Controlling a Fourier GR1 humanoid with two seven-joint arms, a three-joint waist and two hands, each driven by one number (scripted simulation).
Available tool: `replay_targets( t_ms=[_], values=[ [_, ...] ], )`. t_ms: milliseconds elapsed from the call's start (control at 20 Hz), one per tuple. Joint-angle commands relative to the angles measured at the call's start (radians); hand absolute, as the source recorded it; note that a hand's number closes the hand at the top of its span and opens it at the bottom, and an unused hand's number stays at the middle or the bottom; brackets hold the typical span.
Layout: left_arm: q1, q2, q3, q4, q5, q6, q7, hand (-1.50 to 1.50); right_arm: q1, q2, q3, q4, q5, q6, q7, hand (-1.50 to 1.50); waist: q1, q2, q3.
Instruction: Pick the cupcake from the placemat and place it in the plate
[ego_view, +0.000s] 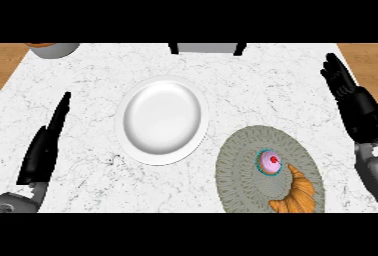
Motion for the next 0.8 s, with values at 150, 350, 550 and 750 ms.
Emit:
replay_targets(
  t_ms=[150,350,550,750],
  values=[
    [0.08,0.009,0.06,0.012,0.037,-0.013,-0.097,0.0,0.044,0.221,-0.114,-0.114,-0.342,0.058,0.013,-1.5,-0.013,0.0,0.015],
    [0.144,-0.015,0.064,0.035,0.074,-0.037,-0.141,0.0,0.126,0.224,-0.13,-0.163,-0.131,-0.23,-0.049,-1.5,-0.036,0.001,0.01],
    [0.193,-0.017,0.081,0.055,0.108,-0.081,-0.208,0.0,0.25,0.386,-0.132,-0.373,-0.139,-0.371,-0.148,-1.5,-0.049,-0.001,0.011],
    [0.215,-0.027,0.092,0.034,0.093,-0.077,-0.22,0.0,0.529,0.445,-0.049,-0.622,-0.121,-0.36,-0.214,-1.5,-0.042,0.002,0.013]
  ],
)
